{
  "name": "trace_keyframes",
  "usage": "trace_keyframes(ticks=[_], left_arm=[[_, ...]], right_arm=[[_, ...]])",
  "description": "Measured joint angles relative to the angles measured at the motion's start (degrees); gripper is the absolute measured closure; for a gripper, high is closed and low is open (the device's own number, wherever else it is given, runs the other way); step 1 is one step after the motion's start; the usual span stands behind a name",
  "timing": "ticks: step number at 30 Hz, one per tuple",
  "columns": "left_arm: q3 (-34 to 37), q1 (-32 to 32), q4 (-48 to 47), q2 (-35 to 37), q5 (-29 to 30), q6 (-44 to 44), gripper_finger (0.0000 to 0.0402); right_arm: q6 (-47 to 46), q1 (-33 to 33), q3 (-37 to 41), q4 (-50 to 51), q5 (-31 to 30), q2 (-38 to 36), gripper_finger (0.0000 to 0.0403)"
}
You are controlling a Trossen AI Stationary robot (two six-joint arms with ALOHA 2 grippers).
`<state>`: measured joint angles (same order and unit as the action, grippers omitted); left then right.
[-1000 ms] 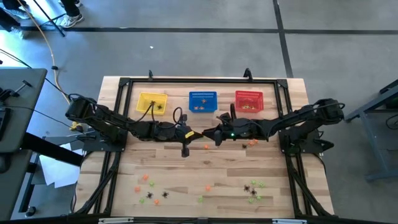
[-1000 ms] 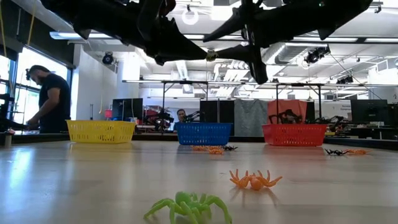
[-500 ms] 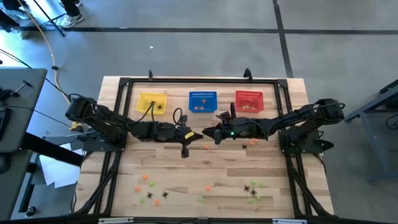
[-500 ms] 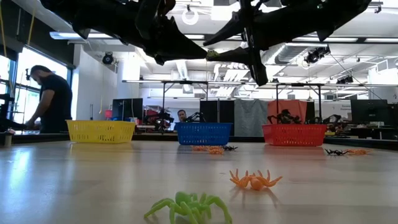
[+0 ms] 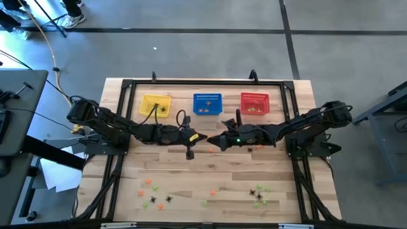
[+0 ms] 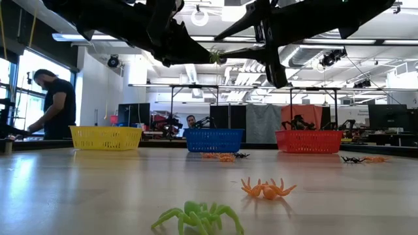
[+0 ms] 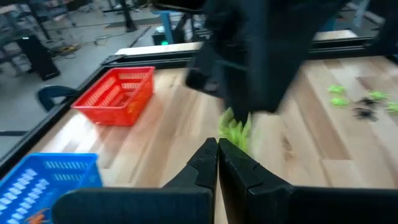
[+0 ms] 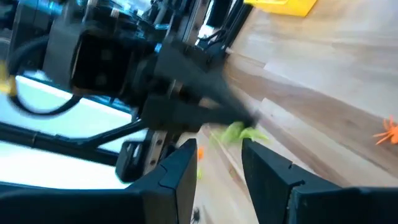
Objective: Sort Halloween decoration
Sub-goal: Put the green spider toy into the red basket
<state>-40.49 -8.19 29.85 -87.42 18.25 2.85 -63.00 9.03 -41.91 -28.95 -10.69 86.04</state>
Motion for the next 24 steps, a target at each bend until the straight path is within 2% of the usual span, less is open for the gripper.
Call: trace_keyframes(ticks=[14, 17, 24], left_arm=[[0.00, 0.03, -0.87, 0.00, 0.30, -0.20, 0.0401], [0.00, 0.03, -3.83, 0.00, 0.28, -0.99, 0.0401], [0.04, 0.03, -13.95, 0.00, -0.27, -5.36, 0.0401]], right_arm=[[1.75, 0.03, 0.00, 0.76, -0.43, -0.04, 0.0279], [3.13, 0.03, 0.00, 5.61, -0.43, -0.07, 0.0279], [5.11, 0.03, 0.02, 23.77, -0.11, -0.07, 0.0279]])
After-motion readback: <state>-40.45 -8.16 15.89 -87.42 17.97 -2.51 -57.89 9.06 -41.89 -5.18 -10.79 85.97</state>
